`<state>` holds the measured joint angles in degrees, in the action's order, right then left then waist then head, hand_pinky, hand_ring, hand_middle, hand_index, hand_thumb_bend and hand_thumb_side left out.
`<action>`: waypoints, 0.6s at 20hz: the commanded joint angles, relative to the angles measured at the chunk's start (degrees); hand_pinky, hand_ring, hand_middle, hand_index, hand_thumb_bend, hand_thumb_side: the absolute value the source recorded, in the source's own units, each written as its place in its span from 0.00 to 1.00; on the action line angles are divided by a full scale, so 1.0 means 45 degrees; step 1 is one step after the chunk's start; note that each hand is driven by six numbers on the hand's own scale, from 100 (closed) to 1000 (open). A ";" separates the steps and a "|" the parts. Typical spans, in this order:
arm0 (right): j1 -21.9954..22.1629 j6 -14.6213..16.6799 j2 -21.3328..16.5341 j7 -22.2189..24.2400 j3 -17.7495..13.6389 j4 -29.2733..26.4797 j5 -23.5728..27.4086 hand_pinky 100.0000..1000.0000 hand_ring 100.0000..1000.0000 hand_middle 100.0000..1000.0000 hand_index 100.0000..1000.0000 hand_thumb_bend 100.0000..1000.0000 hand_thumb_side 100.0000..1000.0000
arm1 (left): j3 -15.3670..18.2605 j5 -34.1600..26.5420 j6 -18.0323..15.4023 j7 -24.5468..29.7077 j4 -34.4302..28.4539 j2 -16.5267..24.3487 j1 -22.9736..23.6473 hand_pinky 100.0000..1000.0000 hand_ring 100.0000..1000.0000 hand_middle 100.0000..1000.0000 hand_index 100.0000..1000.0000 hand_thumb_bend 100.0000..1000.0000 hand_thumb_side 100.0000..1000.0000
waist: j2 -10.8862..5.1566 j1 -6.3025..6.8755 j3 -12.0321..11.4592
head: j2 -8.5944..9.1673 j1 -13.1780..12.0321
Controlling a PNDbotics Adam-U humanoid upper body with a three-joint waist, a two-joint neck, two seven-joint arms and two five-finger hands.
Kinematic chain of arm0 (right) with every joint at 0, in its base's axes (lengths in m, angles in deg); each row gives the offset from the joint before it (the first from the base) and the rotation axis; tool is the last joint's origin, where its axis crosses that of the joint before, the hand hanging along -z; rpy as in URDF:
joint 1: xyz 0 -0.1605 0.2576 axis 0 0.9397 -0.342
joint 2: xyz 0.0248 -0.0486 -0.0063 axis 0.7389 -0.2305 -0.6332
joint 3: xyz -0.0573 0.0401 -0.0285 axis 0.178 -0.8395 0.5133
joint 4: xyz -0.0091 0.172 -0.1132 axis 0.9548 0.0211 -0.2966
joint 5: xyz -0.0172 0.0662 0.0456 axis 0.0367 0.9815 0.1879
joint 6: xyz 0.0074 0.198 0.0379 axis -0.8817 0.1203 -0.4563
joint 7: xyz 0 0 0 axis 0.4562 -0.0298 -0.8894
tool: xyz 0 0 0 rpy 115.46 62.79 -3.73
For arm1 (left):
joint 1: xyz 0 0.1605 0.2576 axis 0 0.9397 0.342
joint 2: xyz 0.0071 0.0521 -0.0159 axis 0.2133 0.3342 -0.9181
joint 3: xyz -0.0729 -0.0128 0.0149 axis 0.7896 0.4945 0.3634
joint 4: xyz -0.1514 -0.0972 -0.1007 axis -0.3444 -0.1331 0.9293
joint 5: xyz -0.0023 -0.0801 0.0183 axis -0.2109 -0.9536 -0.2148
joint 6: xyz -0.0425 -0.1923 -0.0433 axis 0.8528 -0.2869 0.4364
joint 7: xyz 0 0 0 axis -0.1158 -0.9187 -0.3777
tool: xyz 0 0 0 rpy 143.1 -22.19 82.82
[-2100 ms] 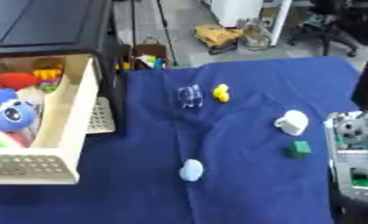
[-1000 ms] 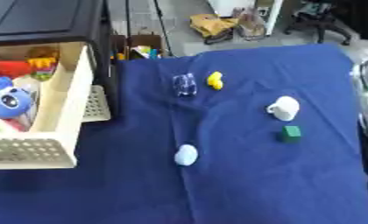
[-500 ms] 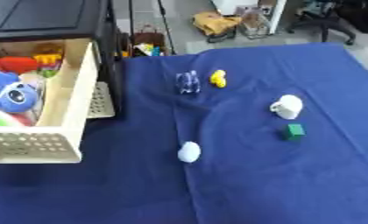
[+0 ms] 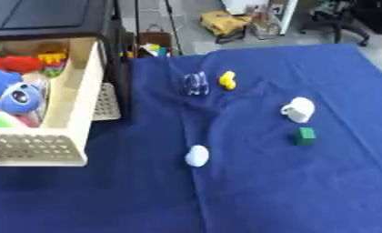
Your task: Pick up objects from table and place into drawer.
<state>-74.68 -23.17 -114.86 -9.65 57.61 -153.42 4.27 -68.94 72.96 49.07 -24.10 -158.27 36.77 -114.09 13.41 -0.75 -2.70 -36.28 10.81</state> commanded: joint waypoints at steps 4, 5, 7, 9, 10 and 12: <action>-0.0574 0.1243 -0.1270 0.2819 0.0503 0.1547 -0.0467 0.79 0.84 0.83 0.92 0.26 1.00 | -0.0056 -0.0078 0.0027 0.0137 -0.0131 0.0335 -0.0153 0.46 0.49 0.55 0.74 0.29 1.00 | -0.0259 -0.0005 -0.0008 | -0.0187 0.0084; -0.0701 0.1427 -0.1292 0.3185 0.0553 0.1772 -0.0503 0.79 0.84 0.83 0.92 0.26 1.00 | -0.0065 -0.0086 0.0032 0.0151 -0.0131 0.0330 -0.0152 0.46 0.49 0.55 0.74 0.29 1.00 | -0.0264 -0.0004 -0.0006 | -0.0192 0.0090; -0.0879 0.1681 -0.1287 0.3577 0.0559 0.2013 -0.0563 0.79 0.84 0.83 0.92 0.26 1.00 | -0.0065 -0.0095 0.0036 0.0166 -0.0131 0.0329 -0.0146 0.46 0.49 0.55 0.74 0.29 1.00 | -0.0269 -0.0002 0.0004 | -0.0197 0.0086; -0.0879 0.1695 -0.1277 0.3802 0.0701 0.2255 -0.0598 0.79 0.85 0.82 0.92 0.36 1.00 | -0.0073 -0.0099 0.0040 0.0182 -0.0131 0.0329 -0.0153 0.46 0.49 0.55 0.74 0.28 1.00 | -0.0261 0.0018 -0.0032 | -0.0116 0.0097; -0.0944 0.1594 -0.1245 0.3954 0.0880 0.2482 -0.0602 0.79 0.85 0.82 0.92 0.37 1.00 | -0.0087 -0.0111 0.0046 0.0191 -0.0131 0.0316 -0.0157 0.46 0.49 0.55 0.74 0.28 1.00 | -0.0264 0.0029 -0.0072 | -0.0077 0.0113; -0.1233 0.1504 -0.1149 0.4304 0.1204 0.3036 -0.0589 0.79 0.85 0.82 0.93 0.39 1.00 | -0.0104 -0.0128 0.0055 0.0211 -0.0131 0.0302 -0.0160 0.46 0.49 0.55 0.74 0.28 1.00 | -0.0272 0.0038 -0.0111 | -0.0009 0.0121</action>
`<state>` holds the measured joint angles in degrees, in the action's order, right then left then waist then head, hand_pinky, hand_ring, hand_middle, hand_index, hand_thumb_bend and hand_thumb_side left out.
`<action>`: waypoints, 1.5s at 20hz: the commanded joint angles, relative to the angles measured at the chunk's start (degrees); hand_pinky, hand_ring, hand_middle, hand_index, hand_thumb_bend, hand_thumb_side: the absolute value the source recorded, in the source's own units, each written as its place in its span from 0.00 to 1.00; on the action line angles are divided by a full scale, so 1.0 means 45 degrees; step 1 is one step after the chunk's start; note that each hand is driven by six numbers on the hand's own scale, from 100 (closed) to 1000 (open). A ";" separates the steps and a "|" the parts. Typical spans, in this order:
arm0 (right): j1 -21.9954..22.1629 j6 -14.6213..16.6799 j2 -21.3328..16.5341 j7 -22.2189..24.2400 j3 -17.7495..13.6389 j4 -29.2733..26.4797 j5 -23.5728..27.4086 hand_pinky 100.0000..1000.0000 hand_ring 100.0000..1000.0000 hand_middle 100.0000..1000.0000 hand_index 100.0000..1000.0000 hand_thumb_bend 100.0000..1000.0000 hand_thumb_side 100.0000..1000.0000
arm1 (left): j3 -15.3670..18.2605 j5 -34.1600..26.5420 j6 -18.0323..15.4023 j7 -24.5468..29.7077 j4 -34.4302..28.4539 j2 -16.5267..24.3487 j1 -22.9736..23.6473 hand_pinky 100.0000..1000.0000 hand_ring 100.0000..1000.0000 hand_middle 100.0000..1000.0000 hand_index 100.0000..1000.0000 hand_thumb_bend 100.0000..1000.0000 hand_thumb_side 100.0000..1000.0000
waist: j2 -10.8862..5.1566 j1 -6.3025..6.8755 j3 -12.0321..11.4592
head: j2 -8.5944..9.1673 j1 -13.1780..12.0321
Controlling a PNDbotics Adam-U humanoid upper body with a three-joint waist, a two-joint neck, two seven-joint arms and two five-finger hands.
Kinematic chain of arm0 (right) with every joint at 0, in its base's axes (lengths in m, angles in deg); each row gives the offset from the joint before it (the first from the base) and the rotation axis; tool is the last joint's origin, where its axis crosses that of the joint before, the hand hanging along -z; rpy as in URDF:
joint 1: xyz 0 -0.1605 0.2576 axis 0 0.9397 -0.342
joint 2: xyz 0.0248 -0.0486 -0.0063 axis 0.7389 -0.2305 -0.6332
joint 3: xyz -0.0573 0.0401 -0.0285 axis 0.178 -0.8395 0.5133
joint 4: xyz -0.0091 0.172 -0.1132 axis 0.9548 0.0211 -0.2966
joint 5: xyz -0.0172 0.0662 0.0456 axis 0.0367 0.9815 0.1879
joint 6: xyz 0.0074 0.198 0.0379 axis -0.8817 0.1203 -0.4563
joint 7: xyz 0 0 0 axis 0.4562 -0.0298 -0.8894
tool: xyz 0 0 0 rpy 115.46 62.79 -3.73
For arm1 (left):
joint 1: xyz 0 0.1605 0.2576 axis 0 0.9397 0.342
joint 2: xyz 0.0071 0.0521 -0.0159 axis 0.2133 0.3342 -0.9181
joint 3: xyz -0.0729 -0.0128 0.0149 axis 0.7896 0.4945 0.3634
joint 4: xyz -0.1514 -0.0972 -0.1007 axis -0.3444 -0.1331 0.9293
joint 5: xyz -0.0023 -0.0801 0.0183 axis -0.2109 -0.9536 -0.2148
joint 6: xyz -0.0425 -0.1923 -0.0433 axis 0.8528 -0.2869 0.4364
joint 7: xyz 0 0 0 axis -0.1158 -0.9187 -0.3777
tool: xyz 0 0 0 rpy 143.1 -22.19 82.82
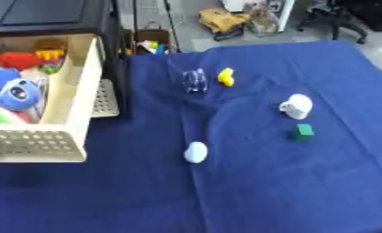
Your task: Pick up objects from table and place into drawer.
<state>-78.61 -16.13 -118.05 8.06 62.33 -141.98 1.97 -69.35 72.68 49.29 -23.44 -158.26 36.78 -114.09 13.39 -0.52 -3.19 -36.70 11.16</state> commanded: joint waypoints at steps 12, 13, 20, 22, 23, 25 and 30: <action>-0.2819 0.0443 0.0947 0.2298 0.1508 0.4024 -0.1220 0.78 0.85 0.73 0.92 0.50 0.95 | -0.0061 -0.0124 0.0066 0.0138 -0.0131 0.0230 -0.0118 0.46 0.49 0.55 0.74 0.28 1.00 | -0.0318 -0.0011 -0.0019 | 0.0207 0.0175; -0.2972 0.0464 0.1089 0.2371 0.1616 0.4328 -0.1330 0.78 0.85 0.73 0.92 0.51 0.93 | -0.0064 -0.0127 0.0067 0.0144 -0.0131 0.0226 -0.0116 0.46 0.49 0.55 0.74 0.28 1.00 | -0.0315 -0.0007 -0.0024 | 0.0209 0.0182; -0.3310 0.0790 0.1582 0.3109 0.2011 0.5806 -0.1183 0.82 0.90 0.76 0.95 0.44 0.63 | -0.0059 -0.0129 0.0075 0.0153 -0.0131 0.0182 -0.0116 0.46 0.49 0.55 0.74 0.28 1.00 | -0.0262 0.0012 -0.0017 | 0.0321 0.0165; -0.3290 0.0680 0.1600 0.3486 0.2020 0.5977 -0.1018 0.83 0.90 0.76 0.95 0.44 0.55 | -0.0060 -0.0123 0.0077 0.0154 -0.0131 0.0171 -0.0117 0.46 0.49 0.55 0.74 0.28 1.00 | -0.0247 0.0013 -0.0011 | 0.0355 0.0160; -0.3285 0.0590 0.1603 0.3673 0.1998 0.6000 -0.0961 0.83 0.90 0.76 0.95 0.44 0.54 | -0.0058 -0.0119 0.0080 0.0153 -0.0131 0.0164 -0.0115 0.46 0.49 0.55 0.74 0.28 1.00 | -0.0242 0.0012 -0.0009 | 0.0365 0.0156; -0.3247 0.0379 0.1595 0.4001 0.1954 0.5993 -0.0898 0.83 0.91 0.76 0.96 0.38 0.45 | -0.0054 -0.0113 0.0082 0.0146 -0.0131 0.0156 -0.0116 0.46 0.49 0.55 0.74 0.28 1.00 | -0.0233 0.0012 -0.0004 | 0.0398 0.0145; -0.3101 -0.0035 0.1557 0.4448 0.1951 0.5883 -0.1045 0.83 0.91 0.77 0.97 0.36 0.41 | -0.0054 -0.0106 0.0083 0.0144 -0.0131 0.0140 -0.0117 0.46 0.49 0.55 0.74 0.28 1.00 | -0.0212 0.0021 0.0023 | 0.0463 0.0146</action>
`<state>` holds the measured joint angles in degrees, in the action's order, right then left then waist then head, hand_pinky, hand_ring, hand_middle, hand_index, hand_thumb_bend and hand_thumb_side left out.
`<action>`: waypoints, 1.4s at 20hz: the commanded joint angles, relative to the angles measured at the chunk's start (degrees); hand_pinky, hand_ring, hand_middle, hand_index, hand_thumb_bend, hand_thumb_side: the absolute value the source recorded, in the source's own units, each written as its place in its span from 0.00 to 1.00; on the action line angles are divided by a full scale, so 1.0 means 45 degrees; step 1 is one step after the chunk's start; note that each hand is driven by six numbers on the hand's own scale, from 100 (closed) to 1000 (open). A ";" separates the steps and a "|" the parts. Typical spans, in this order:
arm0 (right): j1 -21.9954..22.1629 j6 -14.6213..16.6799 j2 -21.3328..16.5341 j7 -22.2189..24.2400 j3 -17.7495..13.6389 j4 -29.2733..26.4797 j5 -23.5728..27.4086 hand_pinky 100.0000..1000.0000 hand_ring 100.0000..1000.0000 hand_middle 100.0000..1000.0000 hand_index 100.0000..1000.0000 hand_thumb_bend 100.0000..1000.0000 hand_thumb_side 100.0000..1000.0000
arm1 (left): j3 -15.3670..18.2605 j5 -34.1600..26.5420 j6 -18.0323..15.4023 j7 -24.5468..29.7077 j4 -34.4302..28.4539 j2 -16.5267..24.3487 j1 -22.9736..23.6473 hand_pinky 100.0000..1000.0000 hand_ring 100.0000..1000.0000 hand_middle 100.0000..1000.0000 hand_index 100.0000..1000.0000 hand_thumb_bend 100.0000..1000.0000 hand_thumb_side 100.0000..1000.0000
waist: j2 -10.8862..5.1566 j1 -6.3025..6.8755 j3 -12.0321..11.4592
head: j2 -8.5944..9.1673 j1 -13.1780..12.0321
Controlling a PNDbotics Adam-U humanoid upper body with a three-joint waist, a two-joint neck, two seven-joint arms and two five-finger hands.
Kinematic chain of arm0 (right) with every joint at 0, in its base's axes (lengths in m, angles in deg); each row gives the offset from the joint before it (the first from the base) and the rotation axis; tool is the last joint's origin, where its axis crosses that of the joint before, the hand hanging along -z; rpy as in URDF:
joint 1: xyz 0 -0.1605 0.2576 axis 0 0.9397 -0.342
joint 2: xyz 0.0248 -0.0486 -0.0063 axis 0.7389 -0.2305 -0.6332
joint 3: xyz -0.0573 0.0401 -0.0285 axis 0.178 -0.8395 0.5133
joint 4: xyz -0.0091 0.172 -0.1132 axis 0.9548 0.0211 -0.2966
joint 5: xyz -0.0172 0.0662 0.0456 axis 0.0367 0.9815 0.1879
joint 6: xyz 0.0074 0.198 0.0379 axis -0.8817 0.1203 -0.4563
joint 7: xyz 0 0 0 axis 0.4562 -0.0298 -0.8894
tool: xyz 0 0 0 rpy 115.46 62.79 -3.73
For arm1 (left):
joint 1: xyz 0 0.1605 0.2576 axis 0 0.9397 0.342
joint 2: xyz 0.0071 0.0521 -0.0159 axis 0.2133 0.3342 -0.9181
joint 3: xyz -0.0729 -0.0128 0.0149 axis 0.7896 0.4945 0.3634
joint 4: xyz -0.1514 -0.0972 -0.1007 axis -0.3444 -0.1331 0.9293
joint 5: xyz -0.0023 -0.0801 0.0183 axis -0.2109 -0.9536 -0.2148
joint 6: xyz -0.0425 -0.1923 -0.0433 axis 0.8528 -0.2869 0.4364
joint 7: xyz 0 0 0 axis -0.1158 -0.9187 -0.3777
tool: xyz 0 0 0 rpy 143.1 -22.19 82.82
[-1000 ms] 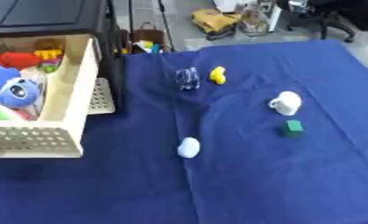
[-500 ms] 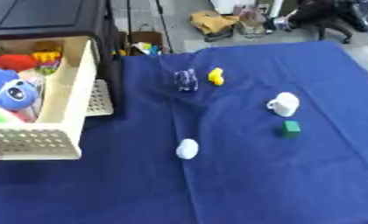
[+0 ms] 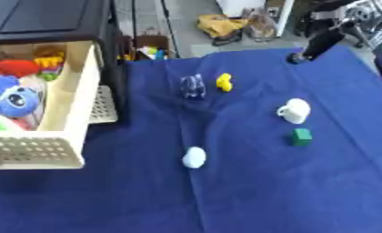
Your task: Pick up objects from table and place into drawer.
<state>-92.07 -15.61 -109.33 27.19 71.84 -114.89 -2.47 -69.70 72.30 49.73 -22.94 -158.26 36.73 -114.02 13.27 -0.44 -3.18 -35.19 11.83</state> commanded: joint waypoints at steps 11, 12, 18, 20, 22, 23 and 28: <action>0.0630 -0.0602 -0.0308 0.0309 -0.0205 -0.0306 0.0286 0.84 0.92 0.80 0.99 0.14 0.33 | 0.0038 0.0006 -0.0009 0.0002 -0.0133 0.0086 -0.0143 0.45 0.49 0.55 0.74 0.27 1.00 | -0.0065 0.0082 0.0009 | 0.0247 -0.0025; 0.0715 -0.0655 -0.0314 0.0306 -0.0183 -0.0355 0.0310 0.84 0.93 0.81 1.00 0.16 0.33 | 0.0035 0.0007 -0.0009 0.0003 -0.0133 0.0080 -0.0148 0.45 0.49 0.55 0.74 0.27 1.00 | -0.0053 0.0087 0.0008 | 0.0255 -0.0025; 0.1170 -0.0954 -0.0351 0.0575 -0.0160 -0.0629 0.0645 0.85 0.94 0.82 0.99 0.37 0.31 | 0.0023 0.0026 0.0016 0.0018 -0.0133 0.0048 -0.0160 0.44 0.49 0.55 0.74 0.26 1.00 | -0.0010 0.0090 0.0023 | 0.0319 -0.0016; 0.1352 -0.1032 -0.0342 0.0629 -0.0160 -0.0665 0.0841 0.86 0.94 0.82 0.99 0.41 0.31 | 0.0024 0.0033 0.0022 0.0028 -0.0133 0.0038 -0.0162 0.44 0.49 0.55 0.74 0.26 1.00 | 0.0007 0.0091 0.0027 | 0.0357 -0.0025; 0.1538 -0.1108 -0.0340 0.0642 -0.0153 -0.0687 0.1025 0.86 0.95 0.82 1.00 0.42 0.30 | 0.0029 0.0037 0.0020 0.0031 -0.0133 0.0032 -0.0170 0.44 0.49 0.55 0.74 0.26 1.00 | 0.0025 0.0096 0.0025 | 0.0394 -0.0028; 0.1627 -0.1143 -0.0338 0.0645 -0.0142 -0.0698 0.1097 0.86 0.95 0.83 1.00 0.42 0.30 | 0.0030 0.0037 0.0020 0.0031 -0.0133 0.0027 -0.0173 0.44 0.49 0.55 0.74 0.26 1.00 | 0.0037 0.0100 0.0024 | 0.0411 -0.0031; 0.1915 -0.1252 -0.0389 0.0647 -0.0093 -0.0734 0.1373 0.86 0.95 0.83 1.00 0.42 0.29 | 0.0018 0.0045 0.0033 0.0043 -0.0133 0.0005 -0.0174 0.44 0.49 0.55 0.74 0.26 1.00 | 0.0084 0.0116 0.0042 | 0.0429 -0.0020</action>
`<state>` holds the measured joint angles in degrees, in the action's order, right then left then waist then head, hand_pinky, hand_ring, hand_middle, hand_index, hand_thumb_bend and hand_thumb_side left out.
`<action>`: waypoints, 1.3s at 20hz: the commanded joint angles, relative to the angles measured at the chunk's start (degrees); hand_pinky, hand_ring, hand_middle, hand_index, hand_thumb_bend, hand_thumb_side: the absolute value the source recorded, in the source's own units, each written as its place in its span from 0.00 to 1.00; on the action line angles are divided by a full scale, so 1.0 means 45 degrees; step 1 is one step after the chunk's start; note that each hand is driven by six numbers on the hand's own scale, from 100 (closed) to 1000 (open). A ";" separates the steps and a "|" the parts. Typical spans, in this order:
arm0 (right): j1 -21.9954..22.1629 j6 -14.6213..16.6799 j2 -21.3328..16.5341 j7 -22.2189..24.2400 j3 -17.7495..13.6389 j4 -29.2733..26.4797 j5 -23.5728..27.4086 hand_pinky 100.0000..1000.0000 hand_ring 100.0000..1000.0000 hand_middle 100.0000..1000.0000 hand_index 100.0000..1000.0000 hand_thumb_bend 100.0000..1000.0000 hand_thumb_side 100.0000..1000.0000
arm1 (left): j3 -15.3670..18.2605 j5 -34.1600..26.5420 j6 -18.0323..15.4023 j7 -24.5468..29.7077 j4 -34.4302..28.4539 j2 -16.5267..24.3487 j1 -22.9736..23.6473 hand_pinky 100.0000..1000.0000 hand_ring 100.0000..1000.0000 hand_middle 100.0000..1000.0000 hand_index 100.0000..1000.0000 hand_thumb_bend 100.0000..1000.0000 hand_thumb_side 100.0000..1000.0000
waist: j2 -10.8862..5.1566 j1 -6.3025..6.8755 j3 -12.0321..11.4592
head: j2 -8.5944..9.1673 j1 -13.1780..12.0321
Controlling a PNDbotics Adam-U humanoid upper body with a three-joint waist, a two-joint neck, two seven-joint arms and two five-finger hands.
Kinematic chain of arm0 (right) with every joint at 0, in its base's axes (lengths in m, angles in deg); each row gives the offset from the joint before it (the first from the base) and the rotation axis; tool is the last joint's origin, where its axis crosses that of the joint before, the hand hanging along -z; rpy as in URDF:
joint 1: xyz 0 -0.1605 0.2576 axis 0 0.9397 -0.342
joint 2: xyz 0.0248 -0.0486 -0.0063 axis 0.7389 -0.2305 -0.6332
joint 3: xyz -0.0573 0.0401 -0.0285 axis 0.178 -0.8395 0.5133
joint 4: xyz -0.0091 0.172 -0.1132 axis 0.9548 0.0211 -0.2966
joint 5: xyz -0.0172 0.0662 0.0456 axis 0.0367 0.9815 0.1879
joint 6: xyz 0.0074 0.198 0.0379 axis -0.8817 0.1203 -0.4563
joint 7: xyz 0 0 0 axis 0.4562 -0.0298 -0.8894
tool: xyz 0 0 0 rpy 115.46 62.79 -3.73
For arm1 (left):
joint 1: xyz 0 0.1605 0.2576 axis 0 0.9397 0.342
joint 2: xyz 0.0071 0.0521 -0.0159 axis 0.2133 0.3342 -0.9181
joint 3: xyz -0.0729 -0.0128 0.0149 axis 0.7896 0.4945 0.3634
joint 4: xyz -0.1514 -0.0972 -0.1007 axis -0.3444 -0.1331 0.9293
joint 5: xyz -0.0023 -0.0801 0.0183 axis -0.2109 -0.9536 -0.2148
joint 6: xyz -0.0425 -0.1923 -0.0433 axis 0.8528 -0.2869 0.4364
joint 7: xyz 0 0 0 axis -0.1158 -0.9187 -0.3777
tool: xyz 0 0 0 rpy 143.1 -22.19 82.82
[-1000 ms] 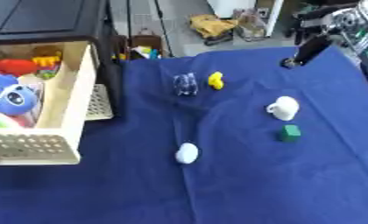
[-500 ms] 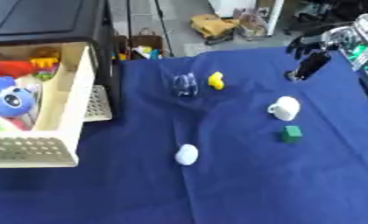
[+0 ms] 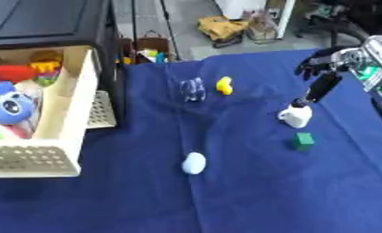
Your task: Pick up objects from table and place into drawer.
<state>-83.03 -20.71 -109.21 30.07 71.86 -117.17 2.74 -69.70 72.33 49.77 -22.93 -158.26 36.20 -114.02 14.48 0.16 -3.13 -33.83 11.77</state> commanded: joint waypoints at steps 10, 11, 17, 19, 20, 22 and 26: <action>0.0364 -0.0218 -0.0464 0.0008 0.0156 -0.0140 0.0535 0.86 0.95 0.86 1.00 0.40 0.28 | 0.0000 0.0054 0.0038 0.0047 -0.0133 0.0073 -0.0174 0.44 0.49 0.55 0.74 0.26 1.00 | -0.0109 0.0028 -0.0024 | 0.0190 0.0024; 0.0389 -0.0220 -0.0441 0.0008 0.0185 -0.0054 0.0524 0.86 0.95 0.86 1.00 0.40 0.28 | -0.0003 0.0055 0.0039 0.0051 -0.0133 0.0066 -0.0177 0.44 0.49 0.55 0.74 0.26 1.00 | -0.0090 0.0031 -0.0040 | 0.0205 0.0035; 0.0339 -0.0244 -0.0267 0.0008 0.0205 0.0351 0.0208 0.86 0.95 0.86 0.99 0.39 0.30 | -0.0020 0.0054 0.0044 0.0053 -0.0133 0.0029 -0.0194 0.44 0.49 0.55 0.74 0.25 1.00 | -0.0030 0.0040 -0.0144 | 0.0284 0.0045; 0.0262 -0.0270 -0.0190 0.0008 0.0175 0.0520 0.0005 0.86 0.95 0.87 0.99 0.38 0.30 | -0.0022 0.0054 0.0042 0.0056 -0.0133 0.0014 -0.0198 0.44 0.49 0.55 0.74 0.26 1.00 | -0.0011 0.0049 -0.0176 | 0.0311 0.0071; 0.0226 -0.0279 -0.0158 0.0008 0.0153 0.0597 -0.0082 0.86 0.95 0.87 0.99 0.38 0.30 | -0.0020 0.0054 0.0039 0.0054 -0.0133 0.0011 -0.0200 0.44 0.49 0.55 0.74 0.25 1.00 | -0.0003 0.0054 -0.0188 | 0.0319 0.0086; 0.0160 -0.0295 -0.0118 0.0008 0.0097 0.0723 -0.0269 0.86 0.95 0.87 0.99 0.37 0.31 | -0.0024 0.0056 0.0036 0.0057 -0.0133 0.0008 -0.0200 0.44 0.49 0.55 0.74 0.25 1.00 | 0.0017 0.0067 -0.0211 | 0.0349 0.0120; 0.0083 -0.0280 -0.0076 0.0008 0.0053 0.0988 -0.0575 0.85 0.94 0.88 0.99 0.36 0.32 | -0.0034 0.0069 0.0042 0.0063 -0.0133 -0.0016 -0.0204 0.43 0.49 0.55 0.74 0.25 1.00 | 0.0083 0.0078 -0.0233 | 0.0407 0.0172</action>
<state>-81.68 -21.52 -107.94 30.03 72.98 -112.87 0.94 -69.94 72.40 49.97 -22.74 -158.26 35.66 -114.05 15.79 0.60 -4.21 -32.62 12.36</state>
